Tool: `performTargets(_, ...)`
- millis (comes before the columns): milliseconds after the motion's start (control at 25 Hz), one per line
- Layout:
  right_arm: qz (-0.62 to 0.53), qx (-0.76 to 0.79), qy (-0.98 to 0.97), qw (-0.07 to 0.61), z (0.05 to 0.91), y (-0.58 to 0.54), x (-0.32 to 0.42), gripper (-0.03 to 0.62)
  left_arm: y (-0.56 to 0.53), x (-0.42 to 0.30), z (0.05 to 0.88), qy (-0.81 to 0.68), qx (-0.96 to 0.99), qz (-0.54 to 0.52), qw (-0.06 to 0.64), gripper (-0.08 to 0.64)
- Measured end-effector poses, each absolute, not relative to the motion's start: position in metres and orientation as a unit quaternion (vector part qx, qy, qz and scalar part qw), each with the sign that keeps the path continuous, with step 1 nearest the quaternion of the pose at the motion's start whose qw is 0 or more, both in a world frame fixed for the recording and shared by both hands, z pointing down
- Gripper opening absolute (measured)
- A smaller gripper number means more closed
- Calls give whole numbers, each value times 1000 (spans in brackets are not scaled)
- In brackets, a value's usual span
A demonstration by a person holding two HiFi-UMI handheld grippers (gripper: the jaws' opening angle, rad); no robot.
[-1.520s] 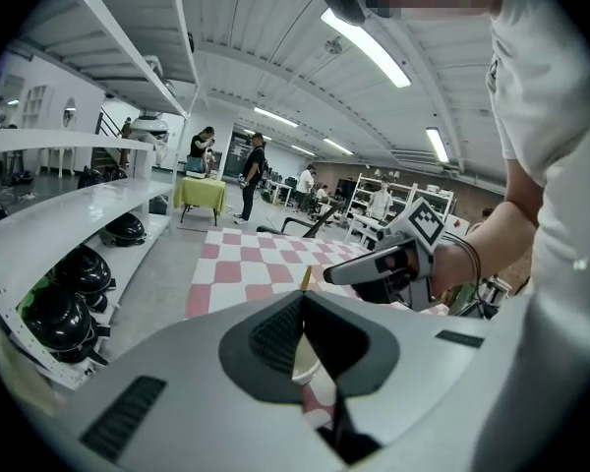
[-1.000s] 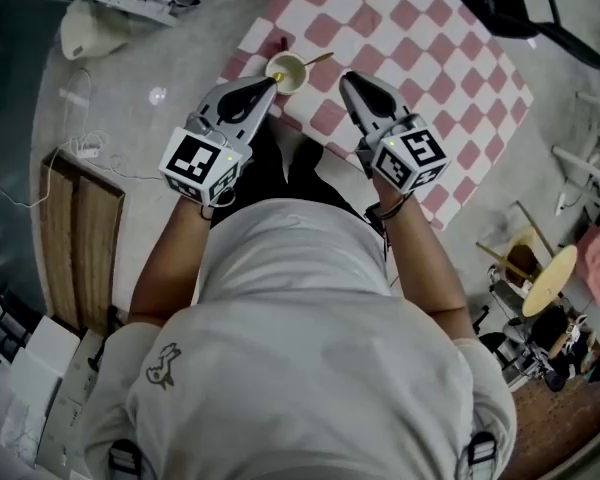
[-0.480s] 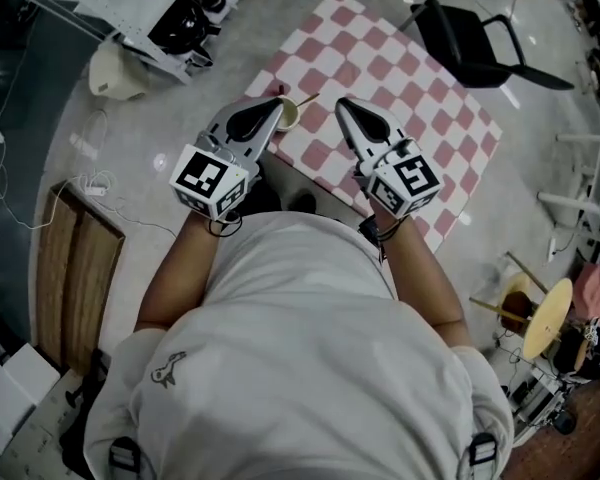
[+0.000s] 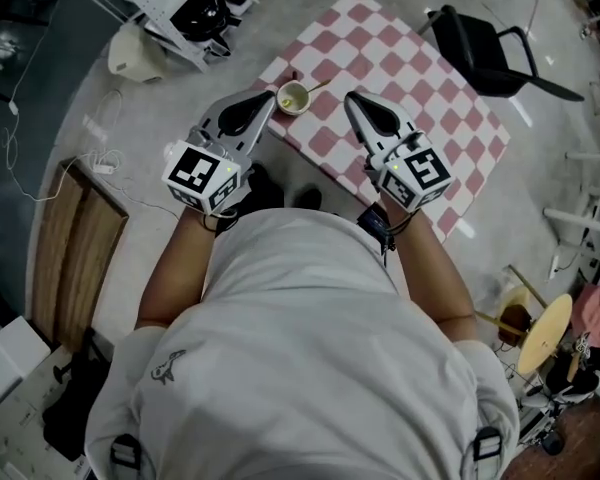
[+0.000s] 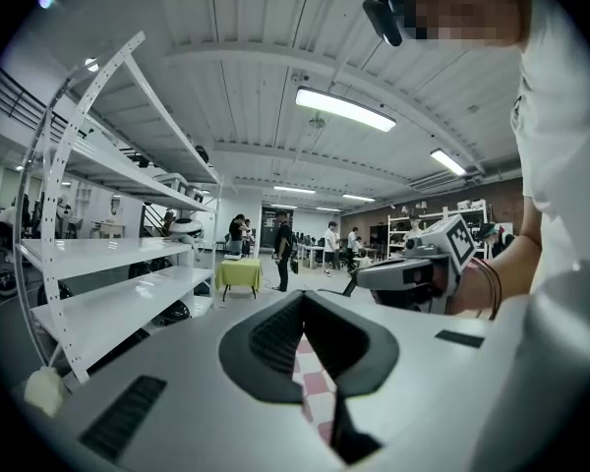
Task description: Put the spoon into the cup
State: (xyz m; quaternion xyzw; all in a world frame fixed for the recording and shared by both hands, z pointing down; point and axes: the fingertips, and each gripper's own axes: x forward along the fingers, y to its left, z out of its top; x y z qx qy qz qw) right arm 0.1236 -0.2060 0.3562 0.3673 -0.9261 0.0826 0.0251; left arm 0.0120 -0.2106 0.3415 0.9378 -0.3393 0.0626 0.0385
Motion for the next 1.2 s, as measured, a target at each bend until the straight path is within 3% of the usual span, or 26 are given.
performTargets(1200,70,425,-901,49,337,-58,14,32,-76,-119,343,-274,958,59,63,14)
